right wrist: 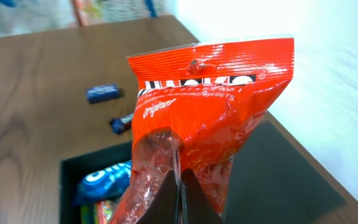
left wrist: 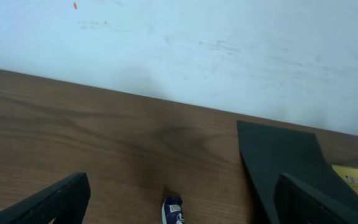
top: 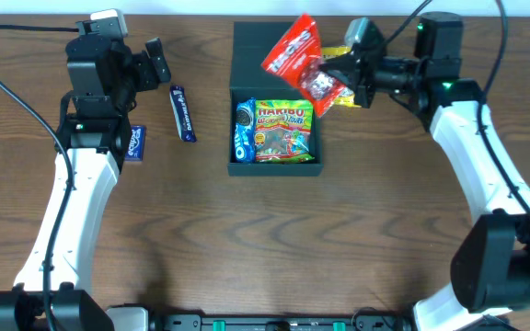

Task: Pack container
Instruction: 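Move the red Hacks bag over the box and release it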

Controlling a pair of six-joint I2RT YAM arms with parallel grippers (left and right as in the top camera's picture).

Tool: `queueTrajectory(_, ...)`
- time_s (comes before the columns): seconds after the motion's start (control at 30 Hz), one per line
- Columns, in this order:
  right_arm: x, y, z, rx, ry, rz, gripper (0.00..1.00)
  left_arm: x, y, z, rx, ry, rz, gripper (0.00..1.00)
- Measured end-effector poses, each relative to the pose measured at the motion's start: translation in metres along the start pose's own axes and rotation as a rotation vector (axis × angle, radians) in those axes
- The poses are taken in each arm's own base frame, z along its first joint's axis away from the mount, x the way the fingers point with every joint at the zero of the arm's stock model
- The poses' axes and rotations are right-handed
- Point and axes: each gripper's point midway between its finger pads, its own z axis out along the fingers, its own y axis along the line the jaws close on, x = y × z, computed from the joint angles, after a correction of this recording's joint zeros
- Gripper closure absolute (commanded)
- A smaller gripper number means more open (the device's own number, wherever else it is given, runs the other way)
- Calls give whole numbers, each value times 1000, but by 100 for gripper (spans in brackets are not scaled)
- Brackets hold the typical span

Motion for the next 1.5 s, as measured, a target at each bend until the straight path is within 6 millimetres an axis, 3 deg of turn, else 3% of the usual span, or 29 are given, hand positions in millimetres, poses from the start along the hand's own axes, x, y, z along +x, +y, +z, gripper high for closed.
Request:
queueTrajectory(0.1,4,11,14,-63,-12,-13,99,0,0,0,0,0,15,5)
queueTrajectory(0.2,21,17,32,-118,-2,9,99,0,0,0,0,0,23,5)
queueTrajectory(0.33,53,14,55,-152,23,48,99,0,0,0,0,0,27,5)
queueTrajectory(0.5,74,8,65,-158,35,71,99,0,0,0,0,1,30,5)
queueTrajectory(0.53,73,7,66,-154,30,63,73,0,0,0,0,2,30,5)
queueTrajectory(0.57,72,6,66,-151,28,71,31,1,0,0,0,3,31,5)
queueTrajectory(0.6,70,3,66,-142,21,70,1,1,0,0,-1,5,31,5)
queueTrajectory(0.77,56,-14,68,-76,-11,154,1,2,0,0,-2,9,34,5)
queueTrajectory(0.97,34,-23,60,-98,-91,397,1,5,1,0,-3,18,41,5)
queueTrajectory(1.13,19,1,54,-265,-123,487,1,6,1,0,-4,26,41,5)
queueTrajectory(1.3,5,29,66,-392,-97,639,1,7,1,0,-5,27,41,5)
queueTrajectory(1.5,-45,44,67,-468,-200,506,1,8,1,0,-5,32,41,5)
